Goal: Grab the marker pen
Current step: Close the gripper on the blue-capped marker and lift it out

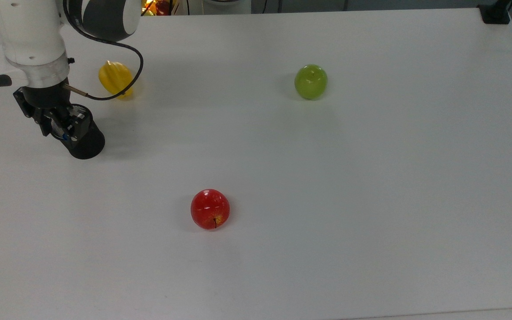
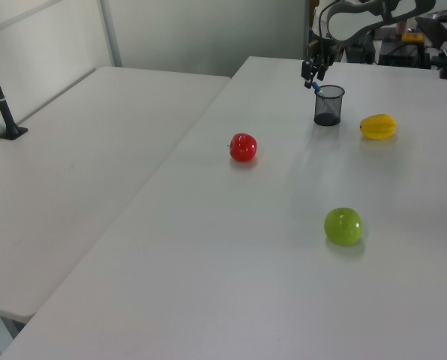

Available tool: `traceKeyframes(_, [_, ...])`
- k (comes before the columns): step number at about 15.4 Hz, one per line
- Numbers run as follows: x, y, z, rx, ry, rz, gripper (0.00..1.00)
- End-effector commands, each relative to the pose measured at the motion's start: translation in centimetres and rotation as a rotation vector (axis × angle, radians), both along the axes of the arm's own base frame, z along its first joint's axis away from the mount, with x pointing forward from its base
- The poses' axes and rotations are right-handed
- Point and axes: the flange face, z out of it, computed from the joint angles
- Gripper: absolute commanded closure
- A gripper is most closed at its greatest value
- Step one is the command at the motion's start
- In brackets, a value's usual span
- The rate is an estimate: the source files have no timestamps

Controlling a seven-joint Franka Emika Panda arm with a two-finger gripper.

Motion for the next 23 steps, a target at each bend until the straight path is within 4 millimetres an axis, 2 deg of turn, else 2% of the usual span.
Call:
traceKeyframes(1, [0.47, 0.63, 0.27, -0.015, -0.013, -0.005, 0.39])
traceKeyframes(6, [0.35, 0.56, 0.40, -0.047, 0.006, 0.028, 0.40])
traceKeyframes(9, [0.15, 0.66, 0.21, -0.059, 0.034, 0.077, 0.51])
traceKeyframes(16, [-0.31, 0.89, -0.29, -0.060, 0.097, 0.138, 0.51])
traceKeyframes(17, [-0.31, 0.89, -0.29, -0.060, 0.097, 0.138, 0.53])
traceKeyframes(20, [-0.34, 0.79, -0.29, -0.059, 0.098, 0.142, 0.78])
traceKeyframes(23, [-0.37, 0.69, -0.29, -0.059, 0.098, 0.141, 0.87])
